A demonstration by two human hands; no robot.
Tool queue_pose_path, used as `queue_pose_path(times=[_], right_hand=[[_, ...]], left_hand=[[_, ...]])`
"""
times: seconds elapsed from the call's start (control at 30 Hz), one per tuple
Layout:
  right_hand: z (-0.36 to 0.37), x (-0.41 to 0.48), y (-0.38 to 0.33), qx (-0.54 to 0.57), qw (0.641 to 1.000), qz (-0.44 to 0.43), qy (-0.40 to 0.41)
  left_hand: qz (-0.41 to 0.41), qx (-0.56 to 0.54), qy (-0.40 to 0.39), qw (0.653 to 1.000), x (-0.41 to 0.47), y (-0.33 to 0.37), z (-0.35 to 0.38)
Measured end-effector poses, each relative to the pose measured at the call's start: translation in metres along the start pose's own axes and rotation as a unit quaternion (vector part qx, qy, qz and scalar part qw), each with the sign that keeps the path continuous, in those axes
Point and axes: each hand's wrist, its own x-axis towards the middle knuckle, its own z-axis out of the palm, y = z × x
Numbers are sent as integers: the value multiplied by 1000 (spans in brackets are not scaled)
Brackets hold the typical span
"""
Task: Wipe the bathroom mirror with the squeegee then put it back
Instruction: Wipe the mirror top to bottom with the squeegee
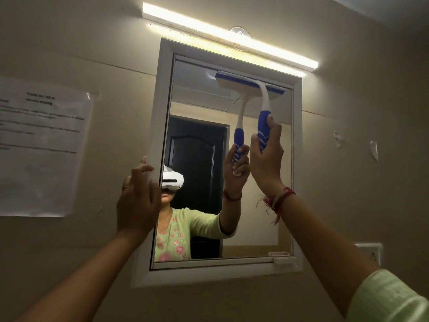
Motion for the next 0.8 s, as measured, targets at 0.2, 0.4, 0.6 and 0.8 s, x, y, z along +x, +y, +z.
queue_pose_path(times=[0.2, 0.4, 0.6, 0.8], right_hand=[[3, 10, -2, -11, 1000, -5, 5], [-2, 15, 1, -32, 999, -24, 34], [-9, 10, -3, -38, 998, -28, 41], [-14, -8, 1, -43, 998, -32, 33]], left_hand=[[1, -7, -5, 1000, 1, -1, 0], [-1, -13, -4, 1000, 1, 0, 0], [-3, -14, -3, 1000, 0, 3, -1], [-2, -14, -4, 1000, 0, 3, -1]])
